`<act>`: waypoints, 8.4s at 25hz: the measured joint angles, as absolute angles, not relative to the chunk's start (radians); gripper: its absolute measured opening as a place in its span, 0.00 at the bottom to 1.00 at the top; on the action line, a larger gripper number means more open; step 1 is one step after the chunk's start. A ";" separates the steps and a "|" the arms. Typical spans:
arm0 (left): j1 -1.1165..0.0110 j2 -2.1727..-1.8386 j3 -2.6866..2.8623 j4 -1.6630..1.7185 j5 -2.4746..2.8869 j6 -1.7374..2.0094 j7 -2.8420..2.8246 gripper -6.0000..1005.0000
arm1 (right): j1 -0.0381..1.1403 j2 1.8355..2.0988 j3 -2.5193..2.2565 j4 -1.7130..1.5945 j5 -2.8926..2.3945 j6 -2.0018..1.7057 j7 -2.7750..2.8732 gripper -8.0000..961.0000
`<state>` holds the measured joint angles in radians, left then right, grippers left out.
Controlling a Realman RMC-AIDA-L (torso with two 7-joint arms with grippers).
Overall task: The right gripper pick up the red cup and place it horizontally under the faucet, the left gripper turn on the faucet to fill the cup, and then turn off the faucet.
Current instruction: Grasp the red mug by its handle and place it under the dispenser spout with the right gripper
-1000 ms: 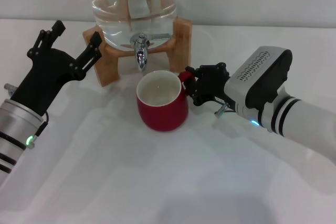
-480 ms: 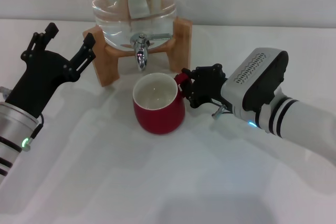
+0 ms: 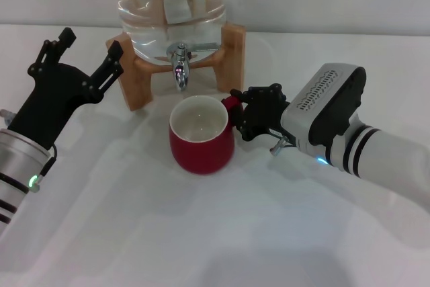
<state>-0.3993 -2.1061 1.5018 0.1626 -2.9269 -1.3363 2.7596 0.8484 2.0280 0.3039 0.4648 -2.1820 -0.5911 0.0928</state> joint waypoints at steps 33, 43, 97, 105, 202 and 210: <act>-0.402 -2.108 1.513 0.163 -2.926 -1.336 2.760 0.89 | 0.848 2.028 0.374 0.472 -2.171 -0.555 0.095 0.20; -0.401 -2.108 1.514 0.163 -2.927 -1.336 2.760 0.89 | 0.858 2.028 0.374 0.487 -2.174 -0.553 0.095 0.20; -0.408 -2.108 1.538 0.163 -2.927 -1.327 2.755 0.89 | 0.861 2.028 0.351 0.489 -2.181 -0.550 0.091 0.31; -0.416 -2.108 1.539 0.162 -2.927 -1.325 2.755 0.89 | 0.860 2.028 0.359 0.481 -2.175 -0.537 0.094 0.38; -0.419 -2.108 1.551 0.163 -2.927 -1.296 2.760 0.89 | 0.751 2.027 0.394 0.485 -2.209 -0.600 0.087 0.43; -0.419 -2.108 1.551 0.163 -2.927 -1.287 2.760 0.89 | 0.744 2.026 0.392 0.480 -2.209 -0.600 0.087 0.43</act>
<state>-0.4187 -2.1077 1.5508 0.1626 -2.9269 -1.2868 2.7597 0.7439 2.0263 0.3918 0.4801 -2.2090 -0.5999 0.0874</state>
